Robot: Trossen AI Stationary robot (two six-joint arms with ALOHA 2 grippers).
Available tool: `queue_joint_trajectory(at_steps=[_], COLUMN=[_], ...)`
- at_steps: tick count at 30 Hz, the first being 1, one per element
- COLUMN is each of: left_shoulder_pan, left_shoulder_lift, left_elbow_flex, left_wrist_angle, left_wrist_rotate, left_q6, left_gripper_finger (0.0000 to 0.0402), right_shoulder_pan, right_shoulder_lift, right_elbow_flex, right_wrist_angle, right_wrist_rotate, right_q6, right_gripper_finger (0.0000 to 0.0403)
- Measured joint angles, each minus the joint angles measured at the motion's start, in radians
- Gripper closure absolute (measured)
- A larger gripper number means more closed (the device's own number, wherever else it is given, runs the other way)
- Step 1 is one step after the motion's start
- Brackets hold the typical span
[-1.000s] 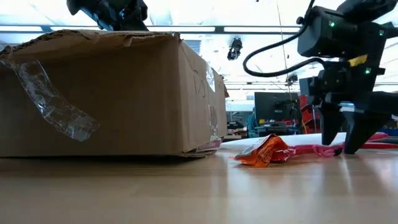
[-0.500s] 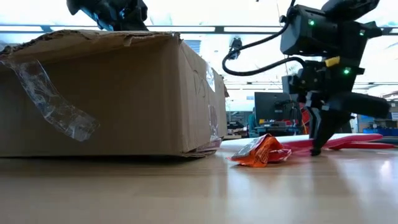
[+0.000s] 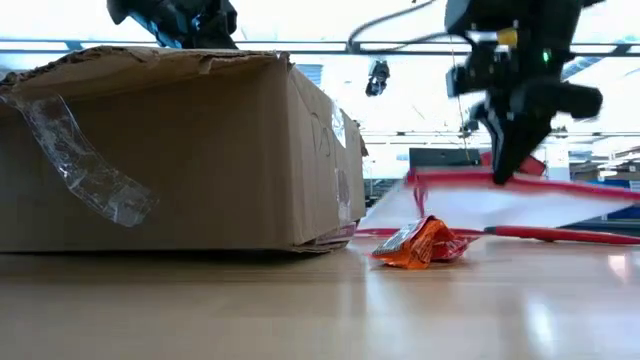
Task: Unpack boxes
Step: Open the zip bag
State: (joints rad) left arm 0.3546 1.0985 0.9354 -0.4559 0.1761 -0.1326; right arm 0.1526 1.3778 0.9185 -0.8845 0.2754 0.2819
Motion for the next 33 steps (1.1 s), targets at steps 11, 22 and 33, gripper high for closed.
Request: queue_joint_trajectory(at_steps=[11,22,33], left_shoulder_pan=[-0.017,-0.139,-0.171], left_shoulder_lift=[0.000,0.087,0.317], left_elbow_flex=[-0.001,0.024,0.184], left_wrist_angle=[0.081,0.366,0.366], left_wrist_rotate=[0.023,-0.087,-0.085], left_q6=[0.064,0.310,0.368], left_gripper_finger=[0.0128,0.0128,0.0128], right_shoulder_pan=[-0.012,-0.100,-0.119], right_shoulder_lift=[-0.094,-0.046,-0.014], right_elbow_flex=[0.267,0.489,0.589], right_wrist_angle=[-0.243,-0.218,-0.187], right_wrist_rotate=[0.171,0.172,0.170], right_q6=[0.031,-0.093,-0.152], right_gripper_finger=[0.0403,0.0403,0.0402])
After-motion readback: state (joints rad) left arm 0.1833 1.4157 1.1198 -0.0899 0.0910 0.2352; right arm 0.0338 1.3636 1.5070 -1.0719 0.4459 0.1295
